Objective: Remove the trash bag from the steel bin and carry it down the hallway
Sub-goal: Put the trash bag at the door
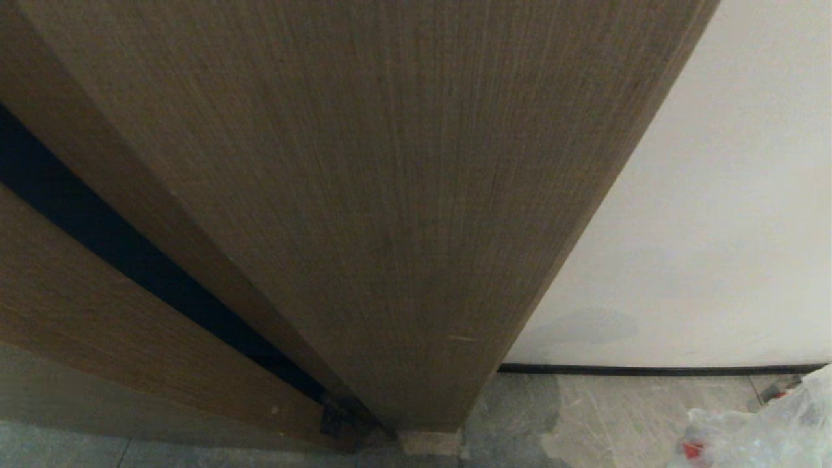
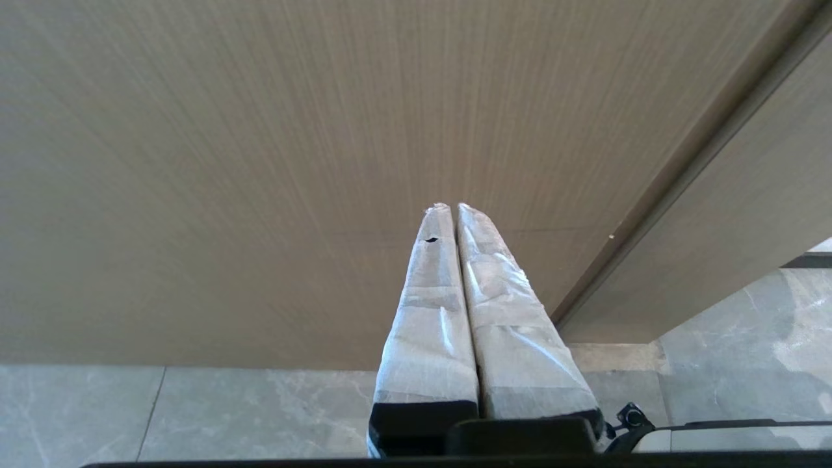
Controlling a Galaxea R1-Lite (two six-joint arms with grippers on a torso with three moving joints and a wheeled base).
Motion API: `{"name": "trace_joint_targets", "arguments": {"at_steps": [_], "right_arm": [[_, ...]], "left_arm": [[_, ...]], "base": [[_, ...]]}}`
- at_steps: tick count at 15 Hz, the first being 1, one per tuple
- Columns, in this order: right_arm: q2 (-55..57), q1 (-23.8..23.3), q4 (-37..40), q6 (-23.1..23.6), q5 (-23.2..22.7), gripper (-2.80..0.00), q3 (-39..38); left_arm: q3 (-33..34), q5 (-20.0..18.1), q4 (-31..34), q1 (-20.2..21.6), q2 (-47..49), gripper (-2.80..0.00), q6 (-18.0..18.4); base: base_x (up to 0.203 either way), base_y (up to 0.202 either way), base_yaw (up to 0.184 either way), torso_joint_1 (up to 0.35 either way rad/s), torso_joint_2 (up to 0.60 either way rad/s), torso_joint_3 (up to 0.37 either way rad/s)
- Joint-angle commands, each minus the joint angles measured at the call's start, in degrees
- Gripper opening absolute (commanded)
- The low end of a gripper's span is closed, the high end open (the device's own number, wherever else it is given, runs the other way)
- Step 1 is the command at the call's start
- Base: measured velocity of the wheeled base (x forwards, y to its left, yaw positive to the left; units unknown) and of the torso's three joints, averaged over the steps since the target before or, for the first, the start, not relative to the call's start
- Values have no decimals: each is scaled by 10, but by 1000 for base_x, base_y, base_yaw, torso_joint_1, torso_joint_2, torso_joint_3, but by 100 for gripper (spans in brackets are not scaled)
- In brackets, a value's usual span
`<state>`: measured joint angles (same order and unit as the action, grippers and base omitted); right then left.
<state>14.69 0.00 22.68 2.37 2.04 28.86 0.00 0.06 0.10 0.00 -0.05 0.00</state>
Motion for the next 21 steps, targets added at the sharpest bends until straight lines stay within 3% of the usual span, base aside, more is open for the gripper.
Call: {"name": "trace_joint_targets", "arguments": {"at_steps": [1,6,9,12,14,18,21], "right_arm": [[127,0,9,-1,-4,-280,48],[286,0,24,15,-4,-280,91],[359,0,28,60,54,-280,110],[412,0,31,74,79,-280,101],[455,0,28,102,134,-280,86],[516,0,-31,120,167,-280,30],[575,0,-125,119,209,-280,-32]], "left_arm": [[0,0,0,0,0,-280,0],[0,0,0,-1,1,-280,0],[0,0,0,-1,0,-280,0],[0,0,0,-1,0,-280,0],[0,0,0,-1,0,-280,0],[0,0,0,-1,0,-280,0],[0,0,0,-1,0,-280,0]], "base": [[0,0,0,0,0,0],[0,0,0,0,0,0],[0,0,0,0,0,0],[0,0,0,0,0,0],[0,0,0,0,0,0],[0,0,0,0,0,0],[0,0,0,0,0,0]]}}
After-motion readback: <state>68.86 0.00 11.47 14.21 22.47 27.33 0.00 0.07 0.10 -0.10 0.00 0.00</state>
